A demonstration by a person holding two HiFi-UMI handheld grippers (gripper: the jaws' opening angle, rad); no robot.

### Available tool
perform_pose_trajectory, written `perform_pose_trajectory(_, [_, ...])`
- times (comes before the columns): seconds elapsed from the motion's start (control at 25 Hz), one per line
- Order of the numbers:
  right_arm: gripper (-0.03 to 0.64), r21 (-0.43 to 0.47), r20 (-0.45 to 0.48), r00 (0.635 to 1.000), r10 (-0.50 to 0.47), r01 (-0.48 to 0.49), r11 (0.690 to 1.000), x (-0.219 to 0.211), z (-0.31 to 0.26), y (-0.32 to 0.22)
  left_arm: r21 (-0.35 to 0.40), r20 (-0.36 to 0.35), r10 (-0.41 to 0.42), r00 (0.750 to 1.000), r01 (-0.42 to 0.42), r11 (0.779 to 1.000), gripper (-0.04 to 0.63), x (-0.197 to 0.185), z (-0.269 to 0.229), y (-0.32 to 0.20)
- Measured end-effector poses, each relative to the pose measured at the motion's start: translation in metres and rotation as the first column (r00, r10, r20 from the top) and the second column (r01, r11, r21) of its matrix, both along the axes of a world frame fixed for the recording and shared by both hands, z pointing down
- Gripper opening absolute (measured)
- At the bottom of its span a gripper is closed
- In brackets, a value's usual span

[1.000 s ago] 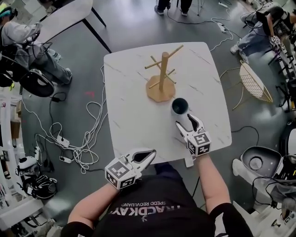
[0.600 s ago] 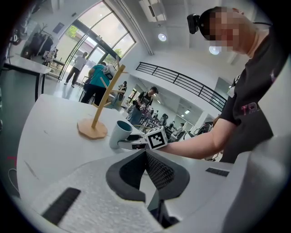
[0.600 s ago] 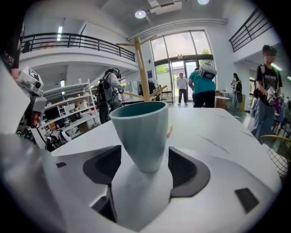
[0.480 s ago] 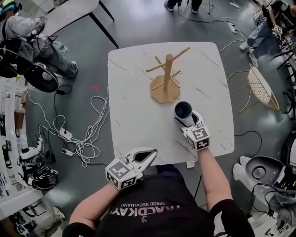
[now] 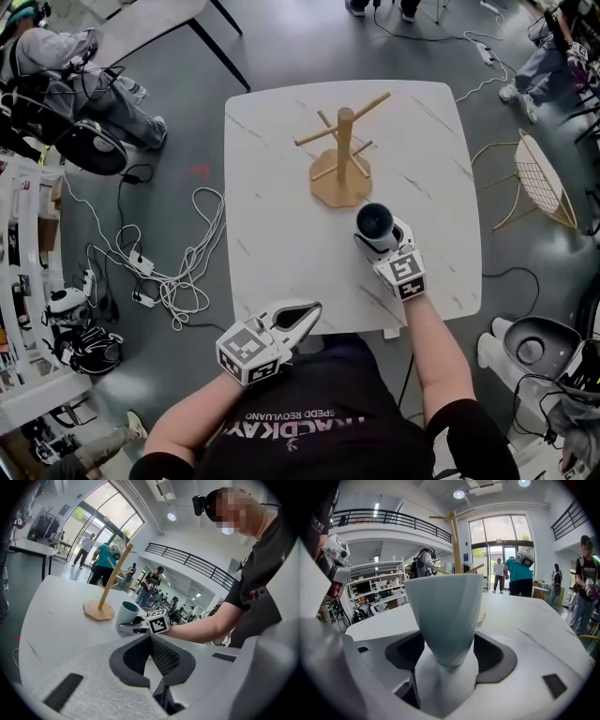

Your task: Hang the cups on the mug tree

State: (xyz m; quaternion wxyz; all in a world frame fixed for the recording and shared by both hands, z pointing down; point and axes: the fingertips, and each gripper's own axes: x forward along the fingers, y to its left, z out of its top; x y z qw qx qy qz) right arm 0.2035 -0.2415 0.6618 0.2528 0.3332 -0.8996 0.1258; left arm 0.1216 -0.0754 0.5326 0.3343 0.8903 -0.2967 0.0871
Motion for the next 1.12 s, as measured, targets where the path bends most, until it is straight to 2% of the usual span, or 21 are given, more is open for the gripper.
perform_pose_trajectory(0.68, [0.310,0.008,0.079,0.996,0.032,-0.033,0.999,-0.010,-0.007,-0.014,-0.014,-0.008,-0.034,0.999,0.034,0.999,-0.006,-0.003,0.002,0.003])
perform_pose_trajectory(0.88, [0.310,-0.037,0.109,0.992,0.064,-0.060,0.998,-0.010,-0.016,-0.013,-0.011,-0.012,-0.034,0.999,0.034,0.999,-0.006,-0.007,0.002,0.002])
perform_pose_trajectory(1.12, [0.308,-0.110,0.167,0.985,0.053,-0.035,0.993,-0.016,-0.046,-0.009,-0.003,-0.027,-0.023,0.999,0.022,1.000,-0.006,-0.011,-0.002,0.003])
